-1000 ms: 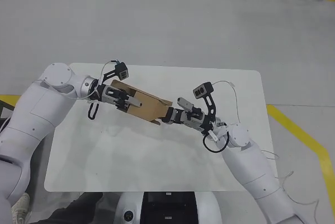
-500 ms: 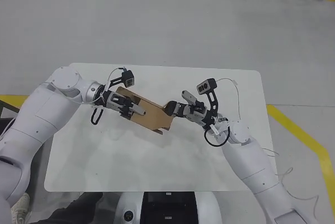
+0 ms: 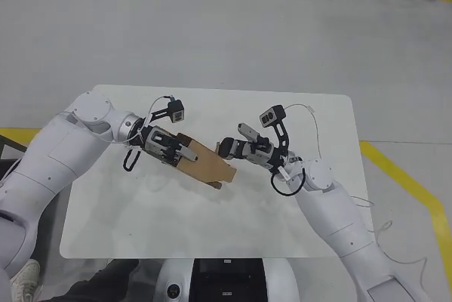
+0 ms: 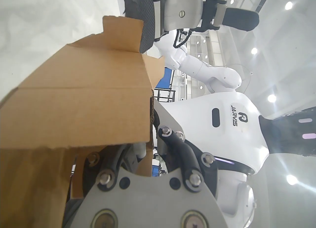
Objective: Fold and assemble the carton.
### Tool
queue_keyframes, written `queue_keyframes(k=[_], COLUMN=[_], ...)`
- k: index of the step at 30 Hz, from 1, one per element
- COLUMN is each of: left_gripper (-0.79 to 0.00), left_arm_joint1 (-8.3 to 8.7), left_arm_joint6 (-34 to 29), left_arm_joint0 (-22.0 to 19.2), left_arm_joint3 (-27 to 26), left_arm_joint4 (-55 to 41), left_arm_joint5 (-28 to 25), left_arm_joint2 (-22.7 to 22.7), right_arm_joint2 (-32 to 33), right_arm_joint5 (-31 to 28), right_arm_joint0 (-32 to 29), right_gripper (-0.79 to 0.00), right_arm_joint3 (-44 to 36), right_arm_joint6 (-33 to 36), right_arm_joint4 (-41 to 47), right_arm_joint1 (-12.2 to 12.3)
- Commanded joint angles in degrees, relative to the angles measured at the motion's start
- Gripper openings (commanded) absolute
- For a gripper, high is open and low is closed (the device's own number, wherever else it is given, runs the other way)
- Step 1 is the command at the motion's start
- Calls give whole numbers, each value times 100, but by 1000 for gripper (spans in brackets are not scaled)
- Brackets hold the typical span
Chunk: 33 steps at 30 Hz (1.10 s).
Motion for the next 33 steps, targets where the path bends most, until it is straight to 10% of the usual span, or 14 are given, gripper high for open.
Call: queue_keyframes(k=[1, 33], left_gripper=[-785, -785], left_arm_joint1=[11, -236], left_arm_joint6=[0, 59], left_arm_joint0=[-27, -279], left_arm_joint3=[2, 899], left_arm_joint4=[-30, -284], left_arm_joint5=[-19, -309], left_arm_joint2=[40, -202], right_arm_joint2=[8, 88], right_arm_joint5=[-9, 319], right_arm_joint0=[16, -485], right_gripper=[0, 0], right_arm_joint3=[28, -497], right_arm_joint6=[13, 517], right_arm_joint4=[39, 423], right_arm_joint1=[-8, -3])
